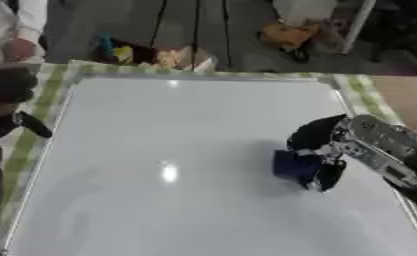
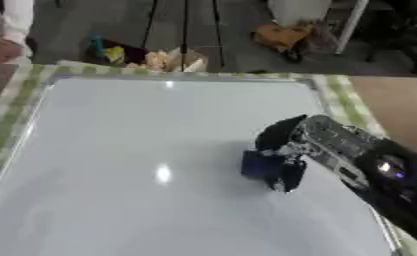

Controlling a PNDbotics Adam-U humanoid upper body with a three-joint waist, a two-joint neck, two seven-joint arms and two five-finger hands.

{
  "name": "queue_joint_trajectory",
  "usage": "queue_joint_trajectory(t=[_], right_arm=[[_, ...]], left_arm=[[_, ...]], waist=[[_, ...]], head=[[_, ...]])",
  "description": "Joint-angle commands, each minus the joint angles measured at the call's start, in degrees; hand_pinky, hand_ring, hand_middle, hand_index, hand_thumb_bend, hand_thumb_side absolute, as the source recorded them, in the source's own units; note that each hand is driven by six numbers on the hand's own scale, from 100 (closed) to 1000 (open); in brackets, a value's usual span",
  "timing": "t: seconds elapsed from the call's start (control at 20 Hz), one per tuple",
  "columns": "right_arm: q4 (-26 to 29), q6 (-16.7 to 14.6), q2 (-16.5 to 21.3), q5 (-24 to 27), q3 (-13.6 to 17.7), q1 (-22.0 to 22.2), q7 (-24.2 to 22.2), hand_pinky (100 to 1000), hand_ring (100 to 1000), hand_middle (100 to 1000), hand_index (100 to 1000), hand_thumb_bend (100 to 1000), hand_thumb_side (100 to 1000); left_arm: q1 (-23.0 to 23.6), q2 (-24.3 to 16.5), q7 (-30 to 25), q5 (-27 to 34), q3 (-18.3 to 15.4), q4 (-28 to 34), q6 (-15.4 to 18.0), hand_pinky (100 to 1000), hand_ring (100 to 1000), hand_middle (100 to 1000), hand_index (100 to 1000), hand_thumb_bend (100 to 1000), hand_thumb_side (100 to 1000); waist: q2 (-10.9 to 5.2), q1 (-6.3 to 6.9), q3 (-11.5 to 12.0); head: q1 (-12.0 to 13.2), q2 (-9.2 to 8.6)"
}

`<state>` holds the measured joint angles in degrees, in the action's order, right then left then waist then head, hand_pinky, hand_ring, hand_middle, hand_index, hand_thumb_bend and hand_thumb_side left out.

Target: Wipe the whiteboard clean with a brush.

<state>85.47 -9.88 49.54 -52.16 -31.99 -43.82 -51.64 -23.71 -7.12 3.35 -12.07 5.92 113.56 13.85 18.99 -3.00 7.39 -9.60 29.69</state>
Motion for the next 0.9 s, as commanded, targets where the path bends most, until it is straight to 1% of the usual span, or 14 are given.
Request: queue_joint_trajectory(t=[0.05,0.2,0.4,0.7,0.9], right_arm=[[-1.68,-0.05,3.51,-0.10,-0.22,2.82,-0.33,318,500,240,210,100,347],[-1.59,0.39,4.92,0.15,0.68,4.87,-0.33,319,500,241,211,100,346],[-0.71,1.40,6.26,0.38,1.87,6.48,-0.33,321,502,243,212,100,345],[1.09,2.55,7.34,0.87,3.32,7.30,-0.33,314,499,240,210,100,345],[2.97,4.17,7.55,2.16,4.57,7.36,-0.33,304,495,236,207,100,346]], left_arm=[[-0.58,-0.91,0.11,-0.02,0.16,1.03,0.04,421,805,756,690,100,957],[-0.62,-0.93,0.18,-0.04,0.12,1.03,0.04,421,805,756,690,100,957],[-0.65,-0.93,0.21,-0.10,0.13,1.03,0.04,421,805,756,690,100,955],[-0.60,-0.94,0.13,-0.17,0.17,1.03,-0.06,421,805,755,691,100,954],[-0.70,-0.94,0.14,-0.12,0.21,1.03,0.01,421,805,755,691,100,953]], waist=[[-0.64,0.39,-0.29],[-0.64,0.56,-0.35],[-0.70,0.81,-0.47],[-0.93,1.08,-0.44],[-0.98,1.18,-0.66]], head=[[0.27,0.10],[0.36,0.02],[0.42,0.06],[0.50,0.19],[0.58,0.16]])
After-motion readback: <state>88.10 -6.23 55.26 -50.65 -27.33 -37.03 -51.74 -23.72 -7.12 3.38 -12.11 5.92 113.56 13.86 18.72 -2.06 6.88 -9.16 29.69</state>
